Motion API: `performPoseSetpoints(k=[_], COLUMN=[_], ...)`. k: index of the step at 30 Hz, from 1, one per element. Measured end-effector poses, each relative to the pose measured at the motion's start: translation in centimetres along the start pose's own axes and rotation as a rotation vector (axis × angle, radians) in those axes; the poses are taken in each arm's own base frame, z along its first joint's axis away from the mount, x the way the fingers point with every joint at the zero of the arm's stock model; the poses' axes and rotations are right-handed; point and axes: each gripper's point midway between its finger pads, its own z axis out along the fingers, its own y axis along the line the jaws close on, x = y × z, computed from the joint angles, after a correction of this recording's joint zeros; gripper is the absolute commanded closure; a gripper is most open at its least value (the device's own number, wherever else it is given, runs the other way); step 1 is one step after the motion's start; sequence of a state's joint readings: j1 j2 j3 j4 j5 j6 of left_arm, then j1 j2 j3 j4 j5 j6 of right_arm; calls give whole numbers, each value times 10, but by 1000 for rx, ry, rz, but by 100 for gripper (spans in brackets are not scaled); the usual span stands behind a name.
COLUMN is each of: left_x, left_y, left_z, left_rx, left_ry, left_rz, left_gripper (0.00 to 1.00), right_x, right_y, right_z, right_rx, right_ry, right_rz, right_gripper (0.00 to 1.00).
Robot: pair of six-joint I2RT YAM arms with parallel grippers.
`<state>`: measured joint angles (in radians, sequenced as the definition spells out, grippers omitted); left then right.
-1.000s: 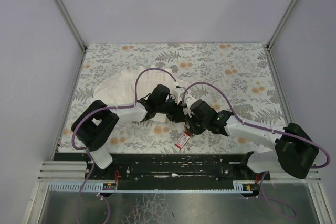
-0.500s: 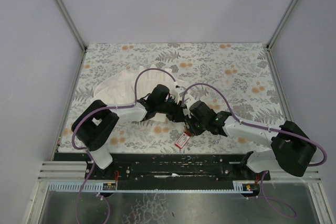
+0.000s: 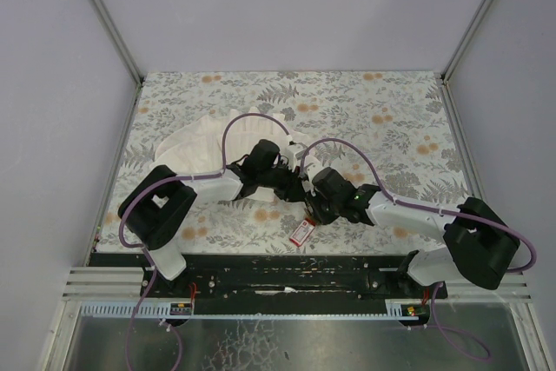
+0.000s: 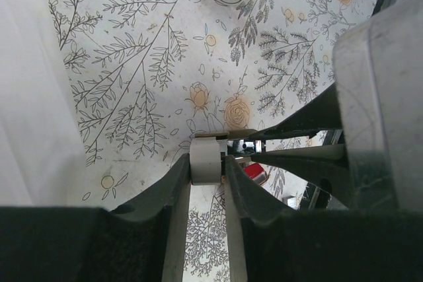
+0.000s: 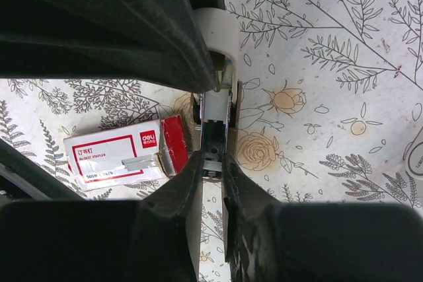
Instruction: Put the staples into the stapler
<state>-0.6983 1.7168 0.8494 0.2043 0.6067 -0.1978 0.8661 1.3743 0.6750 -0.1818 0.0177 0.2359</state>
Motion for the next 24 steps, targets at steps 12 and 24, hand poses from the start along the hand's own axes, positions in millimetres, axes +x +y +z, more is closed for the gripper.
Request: performPoseSetpoints(k=[12,24], left_x=[0,1], left_y=[0,0], left_z=[0,0], left_rx=[0,0], left_ry=[1,1], left_rz=[-7,-8], left_gripper=[90,91], right_x=[1,1], right_y=[-1,-2], right_z=[1,2], right_rx=[14,36], right_ry=[1,-1], right_rz=[5,13], right_gripper=[83,83])
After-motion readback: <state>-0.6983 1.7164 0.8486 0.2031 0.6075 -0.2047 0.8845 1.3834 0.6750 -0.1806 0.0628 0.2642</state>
